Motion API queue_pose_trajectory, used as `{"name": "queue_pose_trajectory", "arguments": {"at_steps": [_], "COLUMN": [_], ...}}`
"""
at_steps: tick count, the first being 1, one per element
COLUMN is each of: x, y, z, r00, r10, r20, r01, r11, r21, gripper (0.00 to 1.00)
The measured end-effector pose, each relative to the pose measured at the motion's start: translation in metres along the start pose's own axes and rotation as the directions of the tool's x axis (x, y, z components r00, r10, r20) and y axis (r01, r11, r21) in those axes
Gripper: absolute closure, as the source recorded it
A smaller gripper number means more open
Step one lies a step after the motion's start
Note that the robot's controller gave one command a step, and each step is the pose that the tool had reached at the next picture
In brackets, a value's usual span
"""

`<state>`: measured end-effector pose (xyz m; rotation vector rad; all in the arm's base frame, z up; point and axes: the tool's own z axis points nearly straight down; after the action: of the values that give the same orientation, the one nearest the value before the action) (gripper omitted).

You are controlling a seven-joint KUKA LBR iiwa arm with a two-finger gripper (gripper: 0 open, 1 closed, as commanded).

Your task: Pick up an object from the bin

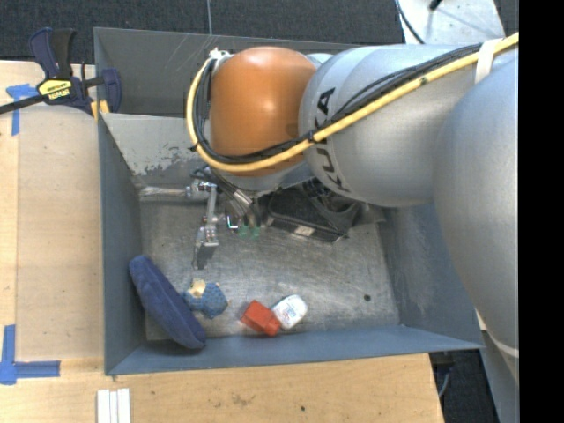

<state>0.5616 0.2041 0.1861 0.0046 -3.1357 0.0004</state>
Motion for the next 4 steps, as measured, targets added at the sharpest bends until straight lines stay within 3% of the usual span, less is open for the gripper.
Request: {"name": "queue_pose_trajectory", "arguments": {"at_steps": [1, 2, 3, 4], "x": [0.0723, 0.0689, 0.0689, 0.0689], "y": [0.0166, 0.0153, 0.0153, 0.0152], "z": [0.0365, 0.0343, 0.0343, 0.0343], "r00": [0.995, 0.996, 0.996, 0.996], "r10": [-0.097, -0.092, -0.092, -0.091], "r20": [0.000, 0.007, 0.007, 0.007], "r01": [0.097, 0.092, 0.092, 0.091], "r11": [0.995, 0.996, 0.996, 0.996], "r21": [0.001, -0.001, -0.001, 0.000], "gripper": [0.00, 1.00, 0.00, 1.00]}}
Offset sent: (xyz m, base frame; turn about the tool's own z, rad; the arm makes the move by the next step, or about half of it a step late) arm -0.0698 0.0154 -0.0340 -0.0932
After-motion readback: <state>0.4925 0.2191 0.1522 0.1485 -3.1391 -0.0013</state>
